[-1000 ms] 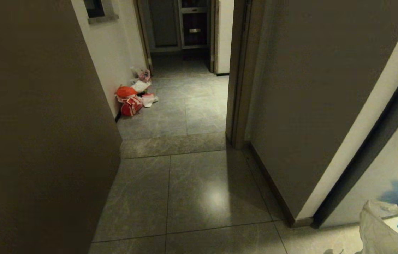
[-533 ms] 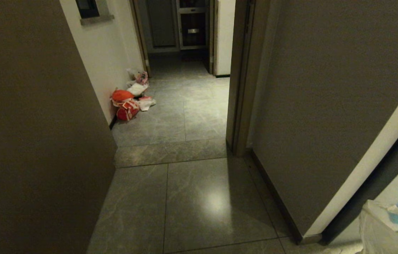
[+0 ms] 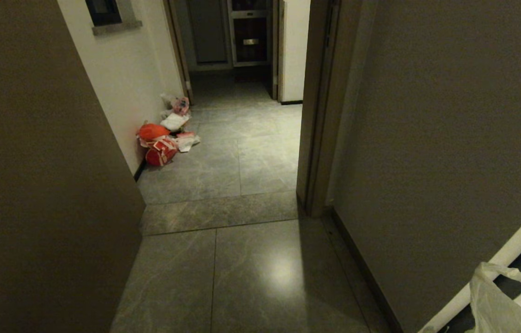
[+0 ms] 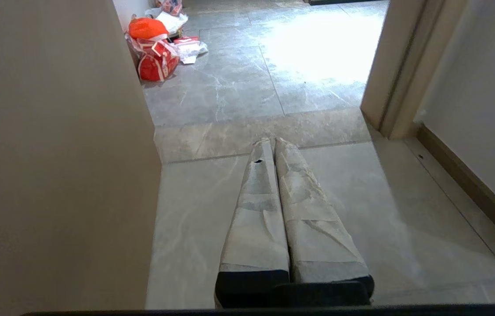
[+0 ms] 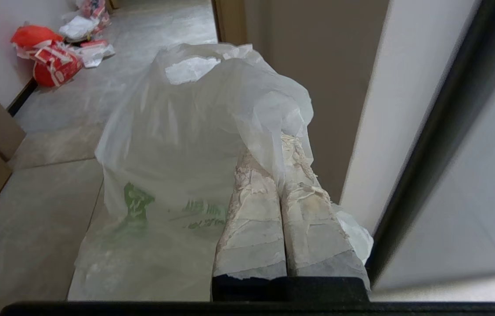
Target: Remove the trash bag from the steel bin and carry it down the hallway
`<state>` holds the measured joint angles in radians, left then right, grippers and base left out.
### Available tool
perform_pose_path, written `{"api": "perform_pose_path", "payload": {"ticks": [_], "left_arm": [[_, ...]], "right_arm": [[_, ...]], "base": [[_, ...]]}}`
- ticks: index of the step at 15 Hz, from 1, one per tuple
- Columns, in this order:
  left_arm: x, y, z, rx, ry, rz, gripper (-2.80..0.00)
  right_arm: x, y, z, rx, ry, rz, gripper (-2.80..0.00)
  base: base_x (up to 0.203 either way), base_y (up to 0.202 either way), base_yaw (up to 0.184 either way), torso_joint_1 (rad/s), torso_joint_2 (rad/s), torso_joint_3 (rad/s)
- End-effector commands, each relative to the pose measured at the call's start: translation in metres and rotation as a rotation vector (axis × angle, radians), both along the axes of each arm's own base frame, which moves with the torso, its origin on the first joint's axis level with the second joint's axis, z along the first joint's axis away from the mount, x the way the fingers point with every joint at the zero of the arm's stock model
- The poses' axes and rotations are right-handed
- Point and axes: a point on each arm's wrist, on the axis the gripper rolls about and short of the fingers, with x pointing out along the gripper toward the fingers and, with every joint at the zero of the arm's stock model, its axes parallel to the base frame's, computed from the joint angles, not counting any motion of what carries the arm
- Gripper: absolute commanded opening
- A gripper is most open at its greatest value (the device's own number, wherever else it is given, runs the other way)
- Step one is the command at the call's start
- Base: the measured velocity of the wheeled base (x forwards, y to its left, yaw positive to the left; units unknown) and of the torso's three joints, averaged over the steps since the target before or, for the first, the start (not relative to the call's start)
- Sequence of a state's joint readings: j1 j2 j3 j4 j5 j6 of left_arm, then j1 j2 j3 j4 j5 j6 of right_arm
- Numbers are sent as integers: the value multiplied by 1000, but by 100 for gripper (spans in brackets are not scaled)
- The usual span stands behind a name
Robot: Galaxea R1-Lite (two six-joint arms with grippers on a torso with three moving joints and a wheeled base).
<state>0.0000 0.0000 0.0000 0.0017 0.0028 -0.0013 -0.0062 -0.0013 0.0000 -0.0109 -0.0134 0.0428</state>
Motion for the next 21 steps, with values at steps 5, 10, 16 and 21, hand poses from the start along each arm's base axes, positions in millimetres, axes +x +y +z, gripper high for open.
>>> {"api": "perform_pose_path", "payload": {"ticks": [5,10,16,21], "left_arm": [[0,0,0,0,0,0,-280],[0,0,0,0,2,0,-280],[0,0,0,0,0,0,-280],[0,0,0,0,0,0,-280]], "right_arm": [[0,0,0,-1,0,1,-280],[0,0,0,-3,1,1,-280],[0,0,0,-3,1,1,-280],[0,0,0,-1,0,1,-280]], "base": [[184,0,-3,3,0,3],[130,0,-3,2,3,1],[0,0,0,0,0,0],[1,-3,18,2,-1,0]]}}
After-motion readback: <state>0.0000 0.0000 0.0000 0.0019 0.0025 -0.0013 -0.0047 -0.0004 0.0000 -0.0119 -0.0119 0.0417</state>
